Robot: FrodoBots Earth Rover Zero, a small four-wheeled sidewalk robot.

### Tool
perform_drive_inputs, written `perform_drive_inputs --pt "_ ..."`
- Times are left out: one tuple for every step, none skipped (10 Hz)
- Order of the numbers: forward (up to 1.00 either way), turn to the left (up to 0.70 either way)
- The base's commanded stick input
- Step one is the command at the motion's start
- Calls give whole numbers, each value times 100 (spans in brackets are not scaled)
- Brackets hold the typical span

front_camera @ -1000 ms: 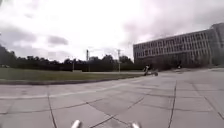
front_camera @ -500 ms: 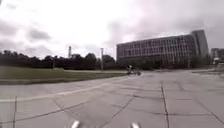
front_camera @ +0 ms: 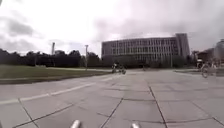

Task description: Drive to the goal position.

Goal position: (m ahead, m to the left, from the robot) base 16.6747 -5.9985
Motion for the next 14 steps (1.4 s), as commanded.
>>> perform_drive_inputs --pt "4 0" --pt "4 0" --pt "4 0" --pt "4 0" --pt "5 0" --pt "5 0" --pt "5 0" --pt "5 0" --pt "5 0" --pt "5 0" --pt "5 0" --pt "5 0" --pt "5 0" --pt "5 0"
